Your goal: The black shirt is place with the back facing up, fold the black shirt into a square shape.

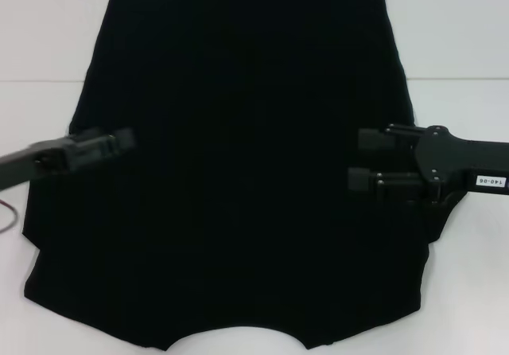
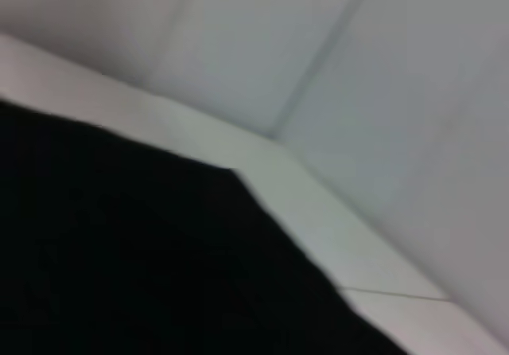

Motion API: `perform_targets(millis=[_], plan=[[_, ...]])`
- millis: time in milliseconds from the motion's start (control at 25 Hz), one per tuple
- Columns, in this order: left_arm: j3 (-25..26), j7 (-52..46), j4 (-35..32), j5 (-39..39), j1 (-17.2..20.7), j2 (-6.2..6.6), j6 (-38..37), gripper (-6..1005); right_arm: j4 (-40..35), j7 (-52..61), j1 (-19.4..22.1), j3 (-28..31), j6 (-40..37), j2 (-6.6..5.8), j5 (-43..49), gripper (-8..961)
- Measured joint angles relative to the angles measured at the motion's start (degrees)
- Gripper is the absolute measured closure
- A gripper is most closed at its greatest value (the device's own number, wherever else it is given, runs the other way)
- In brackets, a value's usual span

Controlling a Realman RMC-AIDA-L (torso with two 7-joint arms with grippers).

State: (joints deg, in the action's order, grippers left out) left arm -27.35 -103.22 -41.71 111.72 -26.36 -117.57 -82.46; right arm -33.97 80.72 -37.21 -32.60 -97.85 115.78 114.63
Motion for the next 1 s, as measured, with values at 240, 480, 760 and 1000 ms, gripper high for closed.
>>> perform_targets(millis=[240,480,760,1000], plan=[[2.67,-11.15,-5.66,8.91,-0.07,0.87,7.14,93,-0.02,-0.15,-0.22,-0.01,1.13,0.72,-0.54,88],[2.61,-19.24,-9.78,19.61,-0.72,0.90,10.26,99,0.02,-0.26,-0.42,0.00,1.54,0.78,-1.02,88],[2.34,-25.68,-11.79,29.47,-1.84,0.92,10.97,106,-0.01,-0.53,-0.71,-0.60,1.04,0.76,-1.55,88],[1.81,-26.97,-11.63,30.90,-2.01,0.81,10.77,113,0.24,-1.27,-1.53,-3.09,-2.54,0.77,-1.45,88]])
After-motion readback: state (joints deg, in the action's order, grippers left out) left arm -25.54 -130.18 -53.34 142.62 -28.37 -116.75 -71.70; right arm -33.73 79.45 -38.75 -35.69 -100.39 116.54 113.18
